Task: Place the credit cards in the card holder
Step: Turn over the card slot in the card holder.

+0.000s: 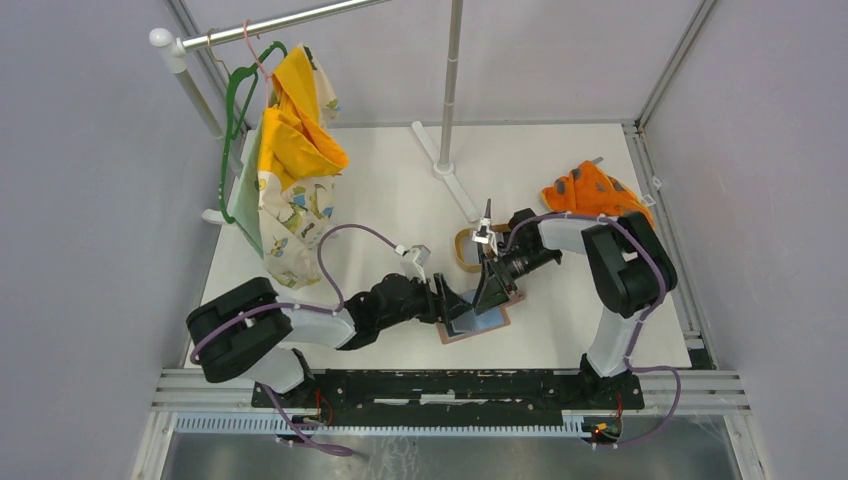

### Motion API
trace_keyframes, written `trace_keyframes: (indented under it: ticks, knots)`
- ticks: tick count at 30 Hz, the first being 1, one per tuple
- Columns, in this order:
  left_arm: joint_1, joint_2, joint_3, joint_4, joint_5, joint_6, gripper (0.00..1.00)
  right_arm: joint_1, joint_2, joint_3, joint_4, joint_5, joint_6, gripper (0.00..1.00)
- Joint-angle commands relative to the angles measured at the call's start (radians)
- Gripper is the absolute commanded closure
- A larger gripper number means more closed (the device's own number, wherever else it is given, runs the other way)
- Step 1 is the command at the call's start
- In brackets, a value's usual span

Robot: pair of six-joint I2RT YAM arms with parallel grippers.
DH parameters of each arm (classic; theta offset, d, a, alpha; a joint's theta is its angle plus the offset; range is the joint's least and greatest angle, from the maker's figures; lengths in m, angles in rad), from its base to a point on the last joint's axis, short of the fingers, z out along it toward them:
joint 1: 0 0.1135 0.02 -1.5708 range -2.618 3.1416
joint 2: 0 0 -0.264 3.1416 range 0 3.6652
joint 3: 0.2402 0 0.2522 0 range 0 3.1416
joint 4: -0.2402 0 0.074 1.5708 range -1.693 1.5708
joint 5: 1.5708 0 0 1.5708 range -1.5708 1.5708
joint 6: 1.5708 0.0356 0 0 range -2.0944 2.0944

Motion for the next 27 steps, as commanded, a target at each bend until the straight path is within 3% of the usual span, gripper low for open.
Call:
trace_keyframes:
  ticks: [1, 7, 10, 11, 13, 14, 16, 20, 27]
  knots:
    - [-0.003, -0.138, 0.001, -0.169, -0.115, 0.108, 0.24, -0.008, -0.15, 0.034, 0.025, 0.126, -0.024, 0.43]
    - [-0.002, -0.362, 0.027, -0.416, -0.272, 0.24, 0.24, -0.01, -0.464, -0.041, 0.272, 0.475, 0.061, 0.41]
    - [-0.002, -0.469, 0.05, -0.47, -0.335, 0.318, 0.23, -0.009, -0.635, -0.094, 0.421, 0.665, 0.016, 0.39]
    - [-0.002, -0.492, 0.059, -0.479, -0.354, 0.336, 0.22, -0.009, -0.679, -0.122, 0.488, 0.713, -0.021, 0.34]
    - [-0.002, -0.526, 0.068, -0.49, -0.401, 0.355, 0.12, -0.01, -0.757, -0.172, 0.604, 0.78, -0.049, 0.03]
    - [-0.002, -0.535, 0.07, -0.489, -0.429, 0.358, 0.04, -0.009, -0.778, -0.19, 0.662, 0.807, -0.005, 0.02]
    - [0.0, -0.528, 0.081, -0.492, -0.466, 0.36, 0.0, -0.009, -0.742, -0.158, 0.683, 0.814, 0.107, 0.02]
    - [0.008, -0.445, 0.135, -0.495, -0.414, 0.354, 0.0, -0.04, -0.596, -0.087, 0.661, 0.642, 0.303, 0.02]
    - [0.033, -0.295, 0.134, -0.353, -0.35, 0.297, 0.01, -0.124, -0.522, -0.233, 0.906, 0.703, 0.7, 0.02]
